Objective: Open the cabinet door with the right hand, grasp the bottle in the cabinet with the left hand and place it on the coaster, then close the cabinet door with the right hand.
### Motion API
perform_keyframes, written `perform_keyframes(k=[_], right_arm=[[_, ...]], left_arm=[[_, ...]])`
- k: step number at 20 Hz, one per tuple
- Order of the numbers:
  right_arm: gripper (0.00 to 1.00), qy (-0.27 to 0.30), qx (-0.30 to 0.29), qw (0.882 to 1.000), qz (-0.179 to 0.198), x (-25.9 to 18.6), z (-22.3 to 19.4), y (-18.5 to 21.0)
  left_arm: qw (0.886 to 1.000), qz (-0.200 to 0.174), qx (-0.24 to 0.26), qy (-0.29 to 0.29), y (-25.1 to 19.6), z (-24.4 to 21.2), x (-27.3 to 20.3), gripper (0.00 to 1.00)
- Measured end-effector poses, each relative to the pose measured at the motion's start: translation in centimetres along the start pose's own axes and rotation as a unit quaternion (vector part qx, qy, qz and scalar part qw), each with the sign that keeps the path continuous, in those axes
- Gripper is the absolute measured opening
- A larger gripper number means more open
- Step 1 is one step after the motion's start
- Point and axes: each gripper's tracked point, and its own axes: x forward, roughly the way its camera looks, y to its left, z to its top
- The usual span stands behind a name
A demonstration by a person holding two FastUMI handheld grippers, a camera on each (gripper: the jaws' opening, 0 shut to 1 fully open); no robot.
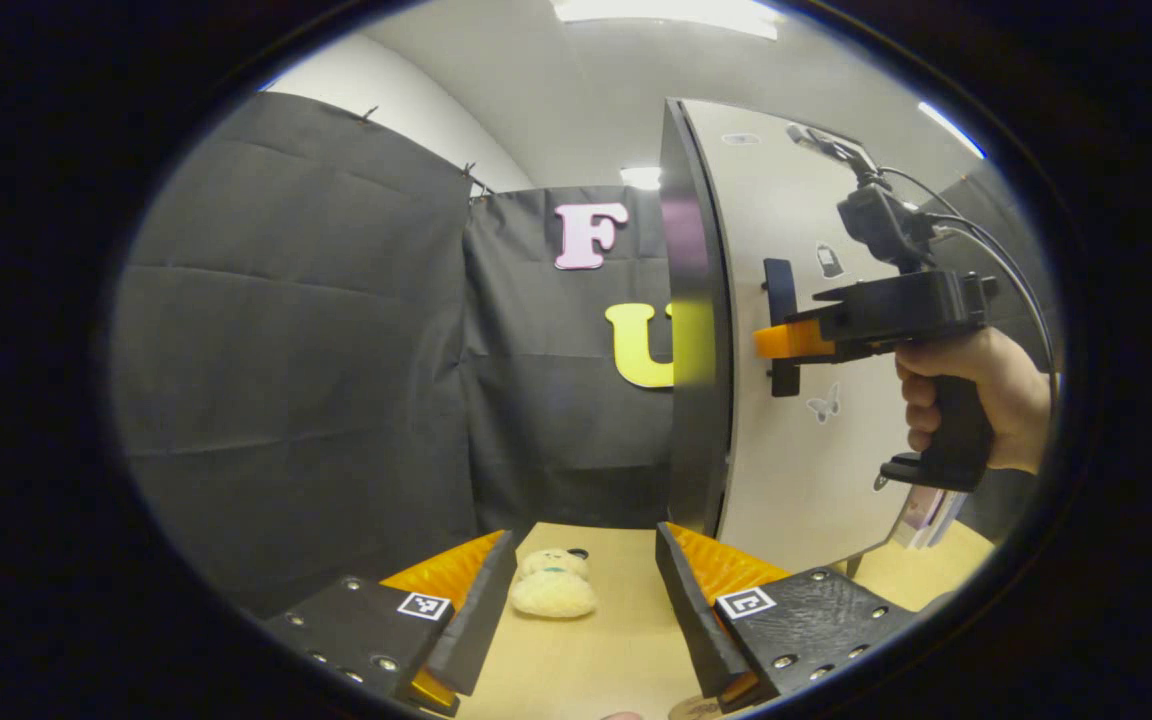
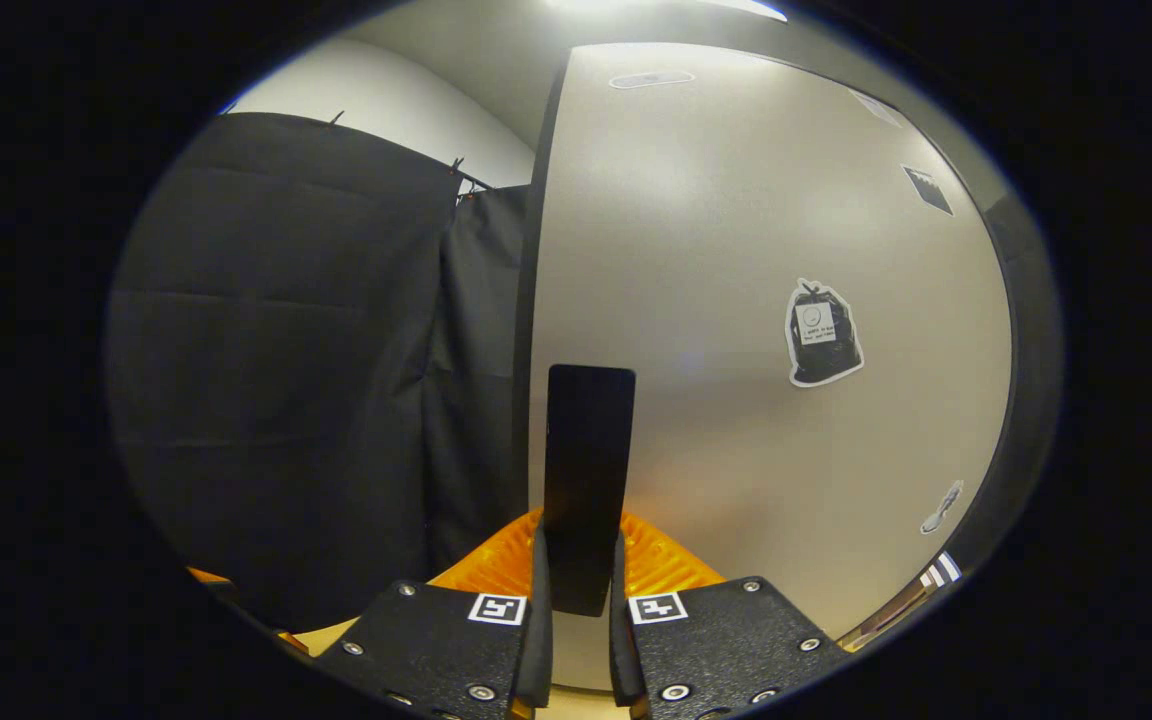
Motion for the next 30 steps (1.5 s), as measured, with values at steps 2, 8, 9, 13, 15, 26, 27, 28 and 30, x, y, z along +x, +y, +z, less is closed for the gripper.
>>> perform_keyframes(k=[2, 8, 9, 13, 15, 26, 27, 28, 30], right_arm=[[0.23, 0.000, -0.002, 1.000, 0.013, -0.9, 0.1, 0.3], [0.23, 0.005, 0.002, 0.997, 0.071, -4.1, 0.2, 0.9], [0.23, 0.005, 0.003, 0.997, 0.080, -4.7, 0.3, 0.9], [0.23, 0.005, 0.005, 0.993, 0.118, -6.4, 0.5, 0.7], [0.23, 0.007, 0.005, 0.991, 0.137, -7.2, 0.5, 0.5], [0.22, 0.029, 0.018, 0.983, 0.180, -11.4, 0.3, -2.1], [0.22, 0.031, 0.019, 0.984, 0.173, -11.4, 0.2, -2.4], [0.23, 0.031, 0.019, 0.986, 0.164, -11.5, 0.1, -2.8], [0.23, 0.032, 0.021, 0.990, 0.137, -12.0, 0.1, -3.4]], left_arm=[[1.000, -0.004, 0.003, -0.001, -0.5, 0.0, -0.1, 0.81], [1.000, -0.016, 0.012, 0.002, -2.2, -0.1, -0.2, 0.81], [1.000, -0.018, 0.014, 0.002, -2.5, 0.0, 0.0, 0.81], [0.999, -0.029, 0.023, 0.002, -4.2, -0.1, 0.7, 0.81], [0.999, -0.038, 0.027, 0.002, -5.4, 0.0, 1.2, 0.75], [0.995, -0.094, 0.034, -0.008, -13.4, 0.6, 4.9, 0.87], [0.994, -0.101, 0.034, -0.007, -14.4, 0.6, 5.5, 0.87], [0.994, -0.108, 0.034, -0.005, -15.4, 0.4, 6.1, 0.87], [0.992, -0.124, 0.036, -0.005, -17.7, 0.5, 7.1, 0.81]])
